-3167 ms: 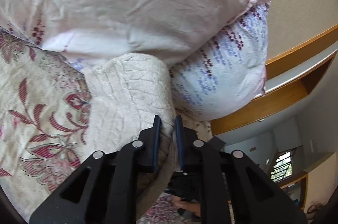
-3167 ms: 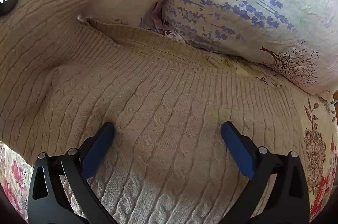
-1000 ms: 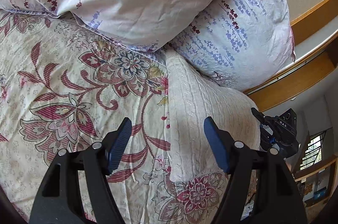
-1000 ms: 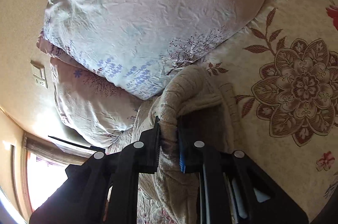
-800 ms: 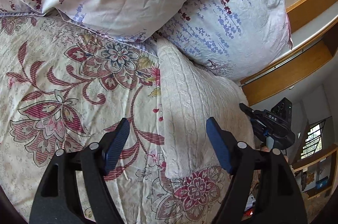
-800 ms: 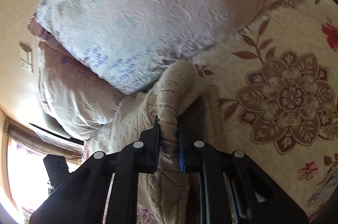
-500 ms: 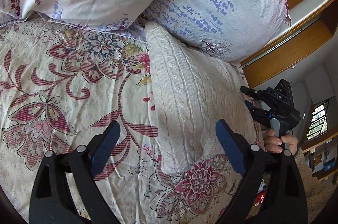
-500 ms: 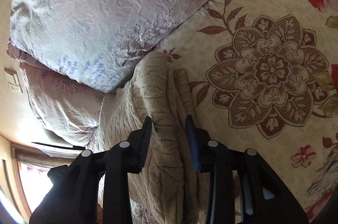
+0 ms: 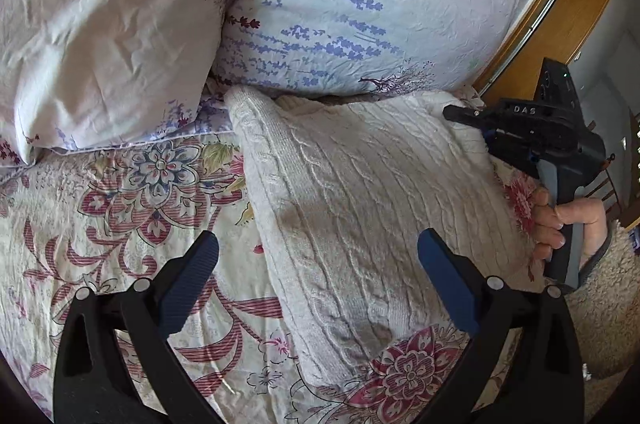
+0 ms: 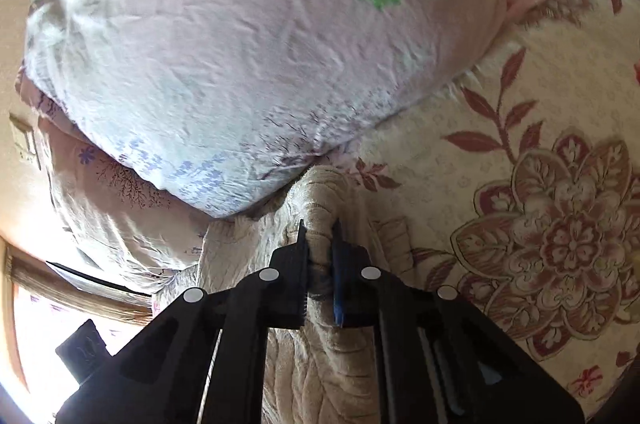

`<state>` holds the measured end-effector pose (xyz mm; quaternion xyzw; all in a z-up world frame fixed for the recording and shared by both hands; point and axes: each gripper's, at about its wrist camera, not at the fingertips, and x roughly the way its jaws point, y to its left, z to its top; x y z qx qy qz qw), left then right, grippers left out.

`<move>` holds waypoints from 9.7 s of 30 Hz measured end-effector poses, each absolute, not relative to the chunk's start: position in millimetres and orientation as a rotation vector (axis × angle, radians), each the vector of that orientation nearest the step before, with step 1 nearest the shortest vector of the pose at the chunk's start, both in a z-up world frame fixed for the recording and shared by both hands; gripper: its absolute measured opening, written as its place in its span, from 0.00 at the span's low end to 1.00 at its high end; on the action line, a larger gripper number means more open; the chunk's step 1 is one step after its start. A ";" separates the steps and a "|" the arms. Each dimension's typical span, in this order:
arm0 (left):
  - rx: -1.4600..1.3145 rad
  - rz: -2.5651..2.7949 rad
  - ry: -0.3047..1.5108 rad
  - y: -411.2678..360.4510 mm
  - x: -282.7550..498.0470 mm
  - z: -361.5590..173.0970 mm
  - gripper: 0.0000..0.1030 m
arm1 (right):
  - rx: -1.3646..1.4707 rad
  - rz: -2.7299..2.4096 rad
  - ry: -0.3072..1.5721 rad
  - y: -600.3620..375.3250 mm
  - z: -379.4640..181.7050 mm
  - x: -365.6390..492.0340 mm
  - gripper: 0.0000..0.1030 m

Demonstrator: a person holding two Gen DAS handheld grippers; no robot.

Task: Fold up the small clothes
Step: 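Lift the held edge and fold it over the sweater with the right gripper, then open the right gripper to release the folded edge, then close the right gripper on the end of the folded sweater strip, then lift the held end and fold it back onto the sweater with the right gripper, then open the right gripper and withdraw it from the folded sweater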

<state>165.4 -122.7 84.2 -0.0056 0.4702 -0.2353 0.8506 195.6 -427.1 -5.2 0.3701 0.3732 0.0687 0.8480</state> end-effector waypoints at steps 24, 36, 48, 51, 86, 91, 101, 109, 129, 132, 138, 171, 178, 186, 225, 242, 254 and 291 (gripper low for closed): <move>0.182 -0.357 0.965 -143.2 157.8 86.3 0.98 | 0.814 0.022 0.869 -466.1 -11.7 153.0 0.43; 0.076 -0.531 0.953 -111.1 115.1 85.7 0.98 | 0.858 0.176 0.900 -439.1 -19.2 76.9 0.45; 0.234 -0.491 0.989 -119.4 89.6 51.5 0.98 | 0.818 0.128 0.888 -432.3 -19.7 71.8 0.49; 0.255 -0.455 1.003 -118.5 91.9 45.4 0.98 | 0.776 0.142 0.903 -425.1 -20.8 77.2 0.39; 0.065 -0.458 1.005 -71.8 88.0 59.8 0.98 | 0.701 0.031 0.891 -425.9 -14.6 65.7 0.38; -0.114 -0.440 0.955 -53.6 100.2 82.4 0.98 | 0.573 -0.002 0.894 -411.1 -10.8 69.5 0.51; -0.248 -0.435 1.053 -87.1 171.5 69.2 0.98 | 0.285 -0.084 0.952 -392.5 -29.3 69.0 0.58; -0.327 -0.556 1.146 -107.6 205.4 43.7 0.98 | 0.708 0.137 0.921 -441.4 -7.3 112.5 0.72; -0.503 -0.578 1.255 -137.7 238.4 12.9 0.80 | 0.949 0.247 1.093 -437.4 -58.4 158.6 0.72; -0.338 -0.518 1.212 -147.9 233.0 26.1 0.83 | 0.956 0.257 1.084 -438.1 -59.1 157.5 0.73; -0.068 -0.435 1.148 -188.1 226.7 43.7 0.86 | 0.974 0.301 1.080 -431.7 -61.9 159.9 0.74; -0.385 -0.533 1.129 -117.9 219.7 59.6 0.38 | 1.122 0.559 0.941 -382.1 -65.4 155.2 0.41; -0.423 -0.441 1.078 -21.7 191.7 88.9 0.38 | 1.023 0.725 1.044 -286.7 -65.0 170.1 0.40; -0.467 -0.272 1.092 59.8 152.8 53.5 0.49 | 0.780 0.686 1.175 -207.2 -79.2 186.3 0.44; 0.035 -0.228 0.921 -24.8 133.1 92.9 0.98 | 0.715 0.373 1.007 -270.0 -27.4 213.2 0.50; -0.006 -0.170 1.117 -33.8 137.0 40.6 0.98 | 0.703 0.322 1.089 -250.8 -77.2 161.6 0.24; 0.004 -0.171 1.007 -14.5 104.0 65.2 0.98 | 0.538 0.387 0.973 -253.3 -34.1 115.8 0.35; 0.048 -0.006 0.930 25.6 35.5 55.3 0.98 | 0.061 -0.085 0.848 -219.2 -25.3 45.6 0.82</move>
